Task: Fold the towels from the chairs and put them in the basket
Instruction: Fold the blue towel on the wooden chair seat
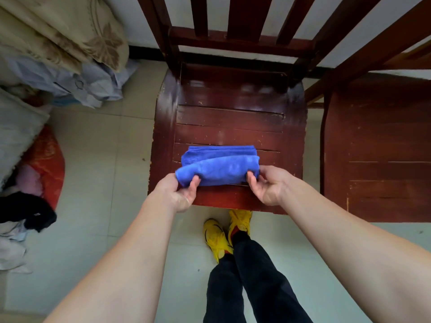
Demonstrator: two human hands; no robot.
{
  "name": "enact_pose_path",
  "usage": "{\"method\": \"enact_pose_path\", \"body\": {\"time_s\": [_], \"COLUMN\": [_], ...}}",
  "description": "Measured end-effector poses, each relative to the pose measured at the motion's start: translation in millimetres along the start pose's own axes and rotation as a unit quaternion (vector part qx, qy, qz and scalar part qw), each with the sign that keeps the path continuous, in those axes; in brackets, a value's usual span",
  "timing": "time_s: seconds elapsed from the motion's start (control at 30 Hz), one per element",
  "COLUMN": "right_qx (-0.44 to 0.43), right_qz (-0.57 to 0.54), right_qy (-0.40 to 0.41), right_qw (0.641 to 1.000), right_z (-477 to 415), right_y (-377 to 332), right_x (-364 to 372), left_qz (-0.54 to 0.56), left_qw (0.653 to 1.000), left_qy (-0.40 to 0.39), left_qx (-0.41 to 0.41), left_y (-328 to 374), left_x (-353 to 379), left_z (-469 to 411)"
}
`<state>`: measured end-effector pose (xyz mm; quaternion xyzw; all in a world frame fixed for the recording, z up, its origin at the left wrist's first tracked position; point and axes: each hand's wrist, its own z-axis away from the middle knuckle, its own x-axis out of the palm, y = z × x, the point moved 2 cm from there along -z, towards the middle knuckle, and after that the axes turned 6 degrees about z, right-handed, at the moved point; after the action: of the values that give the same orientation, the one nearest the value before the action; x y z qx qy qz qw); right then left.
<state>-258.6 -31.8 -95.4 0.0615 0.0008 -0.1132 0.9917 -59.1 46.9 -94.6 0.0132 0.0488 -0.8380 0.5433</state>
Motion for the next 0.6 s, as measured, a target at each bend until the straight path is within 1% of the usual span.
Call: {"method": "enact_pose_path", "body": {"time_s": [0.03, 0.07, 0.1, 0.13, 0.17, 0.2, 0.23, 0.27, 0.3, 0.33, 0.37, 0.4, 0.43, 0.47, 0.5, 0.53, 0.57, 0.6], "right_qx": [-0.012, -0.026, -0.040, -0.049, -0.059, -0.082, -0.129, -0.204, -0.295, -0.392, -0.482, -0.553, -0.600, -0.622, -0.621, -0.606, -0.590, -0.580], "right_qz": [-0.040, -0.059, -0.060, -0.041, -0.012, 0.034, 0.098, 0.177, 0.253, 0.314, 0.354, 0.380, 0.406, 0.442, 0.493, 0.545, 0.581, 0.591], "right_qy": [0.003, 0.010, 0.017, 0.027, 0.038, 0.062, 0.100, 0.159, 0.219, 0.252, 0.244, 0.205, 0.155, 0.113, 0.084, 0.066, 0.060, 0.062], "right_qw": [0.999, 0.998, 0.997, 0.998, 0.997, 0.994, 0.982, 0.950, 0.895, 0.827, 0.763, 0.712, 0.671, 0.636, 0.604, 0.575, 0.558, 0.556], "right_z": [-2.0, -3.4, -4.9, -4.0, -2.6, 1.5, 5.1, 8.0, 13.0, 22.0, 32.6, 42.4, 45.9, 44.2, 35.4, 26.5, 15.5, 6.0], "right_y": [-1.1, -2.4, -3.3, -4.5, -4.5, -5.2, -6.4, -9.0, -13.8, -15.4, -14.5, -11.8, -7.9, -5.2, -3.7, -4.4, -8.4, -14.7], "right_x": [3.6, 6.5, 7.8, 8.0, 6.9, 5.0, 1.8, -1.8, -3.6, -3.2, 1.1, 7.7, 13.3, 18.2, 20.1, 20.4, 17.9, 14.4], "left_qz": [0.035, 0.060, 0.064, 0.038, -0.010, -0.067, -0.121, -0.174, -0.230, -0.289, -0.345, -0.396, -0.443, -0.483, -0.515, -0.542, -0.565, -0.582], "left_qw": [0.999, 0.998, 0.997, 0.996, 0.990, 0.974, 0.944, 0.902, 0.853, 0.805, 0.763, 0.726, 0.687, 0.651, 0.621, 0.597, 0.580, 0.565], "left_qy": [0.004, 0.011, 0.017, 0.029, 0.047, 0.072, 0.098, 0.110, 0.102, 0.083, 0.058, 0.034, 0.015, 0.002, -0.003, -0.002, 0.003, 0.006], "left_qx": [0.010, 0.025, 0.046, 0.081, 0.134, 0.205, 0.292, 0.380, 0.458, 0.512, 0.544, 0.562, 0.575, 0.586, 0.591, 0.591, 0.587, 0.585], "left_y": [2.5, 5.1, 7.6, 9.7, 11.1, 12.6, 14.4, 15.2, 16.0, 14.1, 10.9, 7.2, 4.4, 2.4, 2.0, 2.4, 3.9, 5.0], "left_x": [2.9, 6.1, 10.4, 14.3, 17.0, 19.4, 20.0, 20.5, 22.7, 24.7, 27.2, 30.6, 32.0, 33.9, 36.0, 37.6, 38.6, 39.9], "left_z": [-0.7, 0.0, -0.6, 0.3, 3.2, 7.1, 8.3, 11.7, 17.1, 21.4, 24.3, 25.8, 24.7, 22.5, 19.8, 16.3, 12.2, 8.8]}}
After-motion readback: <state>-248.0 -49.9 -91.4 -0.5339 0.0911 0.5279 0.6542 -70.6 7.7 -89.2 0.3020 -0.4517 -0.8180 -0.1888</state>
